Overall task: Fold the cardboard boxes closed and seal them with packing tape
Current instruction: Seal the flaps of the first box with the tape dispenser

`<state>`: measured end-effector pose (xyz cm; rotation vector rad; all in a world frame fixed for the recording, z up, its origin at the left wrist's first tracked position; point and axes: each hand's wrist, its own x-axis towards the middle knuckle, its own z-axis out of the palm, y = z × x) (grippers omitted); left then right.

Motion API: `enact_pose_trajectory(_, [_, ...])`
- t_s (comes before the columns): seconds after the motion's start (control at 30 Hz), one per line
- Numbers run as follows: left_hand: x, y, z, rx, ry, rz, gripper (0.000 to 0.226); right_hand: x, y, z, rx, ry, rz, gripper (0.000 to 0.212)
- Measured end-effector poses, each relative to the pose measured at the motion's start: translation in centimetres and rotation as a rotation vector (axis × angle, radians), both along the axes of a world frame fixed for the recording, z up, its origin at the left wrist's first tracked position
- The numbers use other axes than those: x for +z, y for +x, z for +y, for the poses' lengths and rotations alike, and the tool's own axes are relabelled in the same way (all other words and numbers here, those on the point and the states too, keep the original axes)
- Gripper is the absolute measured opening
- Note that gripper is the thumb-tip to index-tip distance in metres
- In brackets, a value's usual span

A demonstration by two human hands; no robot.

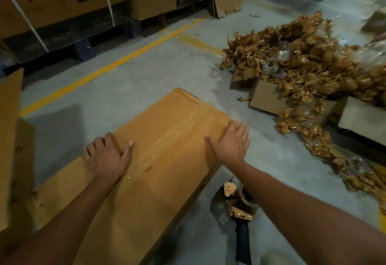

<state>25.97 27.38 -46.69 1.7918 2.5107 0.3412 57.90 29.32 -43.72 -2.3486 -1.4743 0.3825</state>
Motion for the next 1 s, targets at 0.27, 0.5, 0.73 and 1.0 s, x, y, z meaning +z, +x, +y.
enact_pose_trajectory(0.27, [0.6, -1.2, -0.9, -0.041, -0.031, 0.062, 0.074, 0.2, 3.3, -0.4, 0.048, -0.141, 0.129, 0.095])
enact_pose_trajectory(0.5, [2.0, -3.1, -5.8, 0.247, -0.182, 0.032, 0.080, -0.7, 0.3, -9.5, 0.167, -0.189, 0.124, 0.081])
enact_pose_trajectory(0.73, [2.7, -4.8, -10.0, 0.068, -0.264, 0.110, 0.047, 0.4, -1.7, -11.8, 0.243, -0.280, 0.137, 0.078])
enact_pose_trajectory(1.0, [3.3, 4.8, -6.5, -0.270, -0.302, 0.007, 0.077, 0.7, -0.6, -15.4, 0.302, -0.298, 0.127, 0.073])
